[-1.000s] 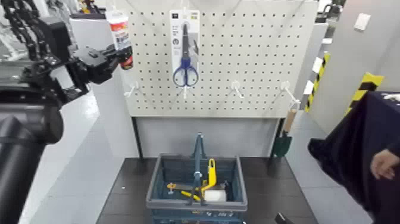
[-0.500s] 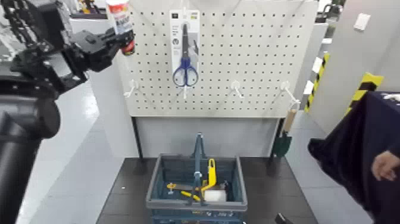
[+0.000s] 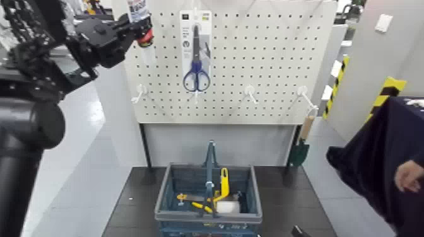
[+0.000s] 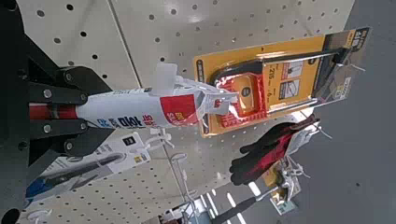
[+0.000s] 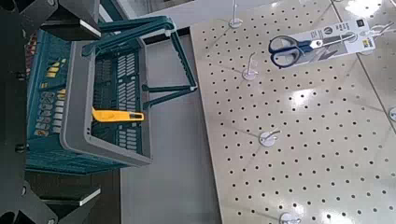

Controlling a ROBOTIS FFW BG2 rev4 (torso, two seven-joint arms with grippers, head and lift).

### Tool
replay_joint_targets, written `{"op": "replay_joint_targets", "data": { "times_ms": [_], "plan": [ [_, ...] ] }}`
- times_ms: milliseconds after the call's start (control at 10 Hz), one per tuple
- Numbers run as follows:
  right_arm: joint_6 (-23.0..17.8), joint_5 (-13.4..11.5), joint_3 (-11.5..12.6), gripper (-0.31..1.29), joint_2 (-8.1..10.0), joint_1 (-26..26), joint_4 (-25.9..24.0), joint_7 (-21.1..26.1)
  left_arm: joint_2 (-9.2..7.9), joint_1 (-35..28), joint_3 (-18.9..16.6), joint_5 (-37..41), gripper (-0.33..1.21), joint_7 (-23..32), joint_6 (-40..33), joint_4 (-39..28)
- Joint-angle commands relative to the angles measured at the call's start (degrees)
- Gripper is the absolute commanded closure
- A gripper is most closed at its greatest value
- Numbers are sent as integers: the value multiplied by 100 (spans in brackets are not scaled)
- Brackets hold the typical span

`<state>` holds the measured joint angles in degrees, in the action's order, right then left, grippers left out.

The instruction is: Put the red glue tube into the crate.

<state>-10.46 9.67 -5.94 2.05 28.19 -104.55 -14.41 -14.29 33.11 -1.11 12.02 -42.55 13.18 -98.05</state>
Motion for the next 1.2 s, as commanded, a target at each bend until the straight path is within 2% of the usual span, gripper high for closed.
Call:
{"op": "replay_joint_targets", "data": {
  "times_ms": [100,300,700,900,1200],
  "plan": [
    [17,-26,5,14,-12,11,-22,8,234,-411,94,134,119,19,141,-399],
    [17,-44,5,14,-12,20,-30,8,392,-868,138,301,119,124,360,-672],
    [17,-35,23,14,-12,28,-30,17,744,-1852,146,529,119,256,589,-619],
    [17,-18,41,14,-12,37,-22,17,832,-2371,129,547,119,274,800,-540],
    [9,18,67,14,-12,37,-13,17,805,-2740,138,538,119,283,958,-179]
  ]
}}
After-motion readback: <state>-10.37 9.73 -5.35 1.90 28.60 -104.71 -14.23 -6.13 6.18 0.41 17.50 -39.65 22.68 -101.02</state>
